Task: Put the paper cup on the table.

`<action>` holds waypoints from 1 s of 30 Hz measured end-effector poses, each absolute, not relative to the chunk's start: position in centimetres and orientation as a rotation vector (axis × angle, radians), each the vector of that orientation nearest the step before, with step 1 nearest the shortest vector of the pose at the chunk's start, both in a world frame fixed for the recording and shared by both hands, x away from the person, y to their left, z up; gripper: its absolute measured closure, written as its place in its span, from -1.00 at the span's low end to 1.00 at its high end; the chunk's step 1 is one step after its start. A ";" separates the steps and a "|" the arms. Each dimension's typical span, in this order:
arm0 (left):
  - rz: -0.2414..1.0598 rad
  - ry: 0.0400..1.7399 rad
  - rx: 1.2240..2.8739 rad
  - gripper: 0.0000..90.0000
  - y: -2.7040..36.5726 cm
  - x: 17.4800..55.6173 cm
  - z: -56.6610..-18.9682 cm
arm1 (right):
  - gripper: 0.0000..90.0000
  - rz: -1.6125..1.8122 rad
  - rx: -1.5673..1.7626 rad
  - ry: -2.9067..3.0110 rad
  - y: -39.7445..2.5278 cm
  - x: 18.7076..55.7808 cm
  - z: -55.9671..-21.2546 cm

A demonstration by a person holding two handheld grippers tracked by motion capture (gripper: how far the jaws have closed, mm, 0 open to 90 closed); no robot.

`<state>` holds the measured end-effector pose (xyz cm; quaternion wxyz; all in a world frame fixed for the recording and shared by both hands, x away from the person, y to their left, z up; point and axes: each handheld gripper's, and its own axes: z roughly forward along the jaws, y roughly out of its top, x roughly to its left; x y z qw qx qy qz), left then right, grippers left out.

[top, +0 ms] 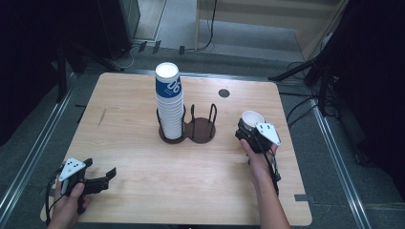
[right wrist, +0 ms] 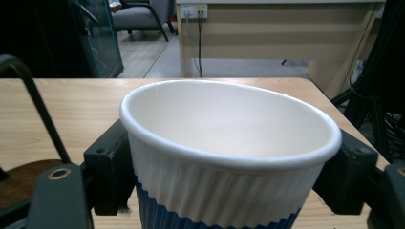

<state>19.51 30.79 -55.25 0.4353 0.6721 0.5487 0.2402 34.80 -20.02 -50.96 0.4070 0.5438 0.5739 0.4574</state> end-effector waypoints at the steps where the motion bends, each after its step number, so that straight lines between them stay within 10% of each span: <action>1: 0.597 1.365 1.672 -0.96 30.8 19.5 -55.3 | -0.54 1.153 1.375 1.450 -20.1 34.9 -51.1; 30: 0.603 1.350 1.686 -0.96 30.6 19.4 -55.2 | -0.56 1.132 1.339 1.434 -20.4 35.9 -52.8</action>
